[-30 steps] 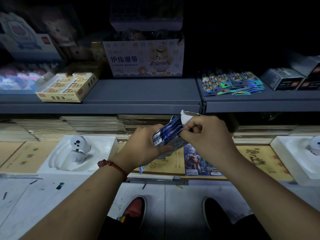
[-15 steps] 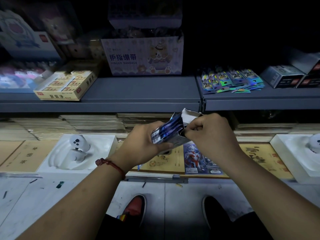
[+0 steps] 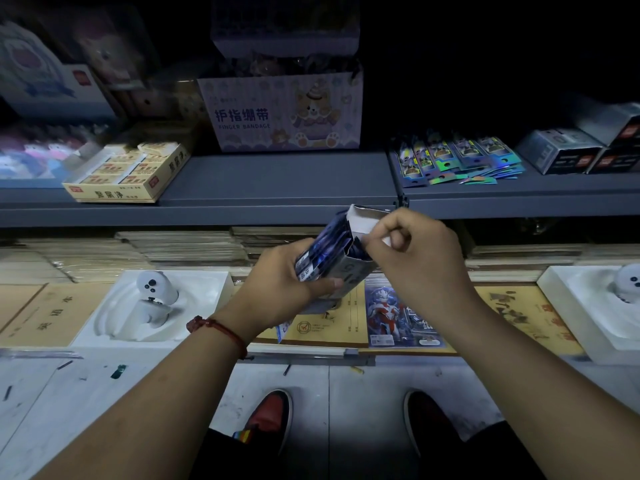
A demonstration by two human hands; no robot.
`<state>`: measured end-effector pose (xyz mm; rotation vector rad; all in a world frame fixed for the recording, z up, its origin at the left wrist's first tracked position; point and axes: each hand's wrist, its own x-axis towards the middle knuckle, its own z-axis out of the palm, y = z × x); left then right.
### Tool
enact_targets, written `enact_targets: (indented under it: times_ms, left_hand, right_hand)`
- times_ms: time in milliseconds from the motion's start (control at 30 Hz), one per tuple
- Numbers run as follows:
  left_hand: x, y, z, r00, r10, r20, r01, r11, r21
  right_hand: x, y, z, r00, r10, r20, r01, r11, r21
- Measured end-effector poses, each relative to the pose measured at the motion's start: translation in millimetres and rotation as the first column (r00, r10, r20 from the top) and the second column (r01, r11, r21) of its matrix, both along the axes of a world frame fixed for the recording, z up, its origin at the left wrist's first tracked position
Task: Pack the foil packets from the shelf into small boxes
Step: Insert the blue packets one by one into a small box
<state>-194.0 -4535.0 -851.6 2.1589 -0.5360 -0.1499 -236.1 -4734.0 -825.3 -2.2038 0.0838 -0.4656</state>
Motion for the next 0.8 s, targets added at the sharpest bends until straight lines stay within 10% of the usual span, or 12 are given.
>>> enact_targets:
  times_ms: [800]
  left_hand:
    - [-3.5,-2.3,-2.9,0.994,-0.070,0.083,0.065,0.996,0.064]
  right_hand:
    - [-7.5,0.1,10.5,0.970,0.077,-0.229,-0.048,0.990,0.130]
